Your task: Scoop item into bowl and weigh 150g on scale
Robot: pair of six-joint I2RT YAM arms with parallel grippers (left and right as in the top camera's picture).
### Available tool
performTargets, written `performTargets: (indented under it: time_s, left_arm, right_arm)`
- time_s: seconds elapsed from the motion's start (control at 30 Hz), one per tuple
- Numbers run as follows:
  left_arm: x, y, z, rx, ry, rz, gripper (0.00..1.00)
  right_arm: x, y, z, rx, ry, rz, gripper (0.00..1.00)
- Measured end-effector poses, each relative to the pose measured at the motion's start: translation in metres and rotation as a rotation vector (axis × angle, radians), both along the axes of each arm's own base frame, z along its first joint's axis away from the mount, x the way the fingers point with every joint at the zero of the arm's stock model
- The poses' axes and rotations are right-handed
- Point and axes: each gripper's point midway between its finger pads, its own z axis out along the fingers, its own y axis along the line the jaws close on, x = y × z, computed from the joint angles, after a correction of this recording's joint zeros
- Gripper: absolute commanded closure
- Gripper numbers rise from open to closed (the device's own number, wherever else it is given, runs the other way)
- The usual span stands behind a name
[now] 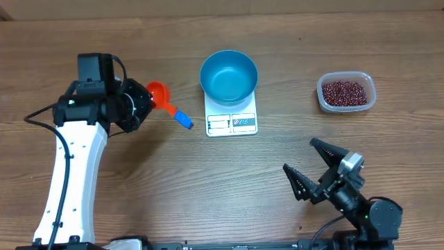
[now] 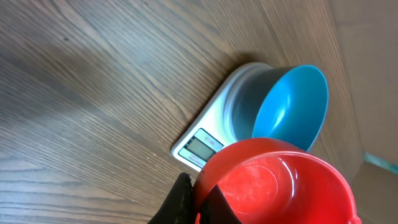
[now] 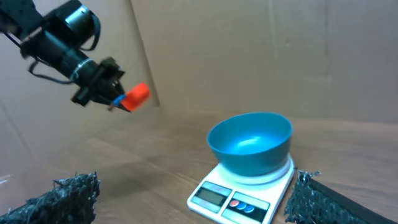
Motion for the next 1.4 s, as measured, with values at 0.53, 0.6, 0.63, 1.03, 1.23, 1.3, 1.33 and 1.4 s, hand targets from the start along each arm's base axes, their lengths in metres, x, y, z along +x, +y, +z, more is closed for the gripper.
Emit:
performTargets:
  time_s: [0.53,0.6,0.63,1.03,1.23,1.3,1.33,1.4]
  left_arm:
    - [0.001,-0.039,0.003,-0.064,0.021,0.053,0.96]
    - [-0.001,-0.049,0.002,-0.076,0.041,0.085,0.96]
    - [-0.001,-0.052,0.002,-0.077,0.046,0.097,0.96]
    - [-0.005,-0.067,-0.001,-0.09,0.082,0.191,0.96]
    - [-0.01,-0.063,-0.011,-0.074,0.135,0.228,0.96]
    - [-0.011,-0.062,-0.016,-0.07,0.154,0.235,0.96]
    - [-0.01,-0.063,-0.019,-0.069,0.163,0.239,0.96]
    - [-0.011,-0.063,-0.026,-0.065,0.19,0.242,0.96]
  right_arm:
    - [0.049,0.029,0.083,0.038,0.502,0.207,0.0]
    - [0.065,0.042,0.078,0.059,0.588,0.264,0.0]
    - [0.071,0.049,0.075,0.069,0.616,0.28,0.0]
    - [0.1,0.152,0.032,0.136,0.808,0.422,0.0]
    - [0.115,0.165,0.017,0.181,0.862,0.376,0.08]
    - [0.118,0.166,0.011,0.178,0.872,0.364,0.19]
    - [0.121,0.167,0.002,0.173,0.891,0.344,0.24]
    - [0.123,0.171,-0.007,0.161,0.9,0.335,0.28]
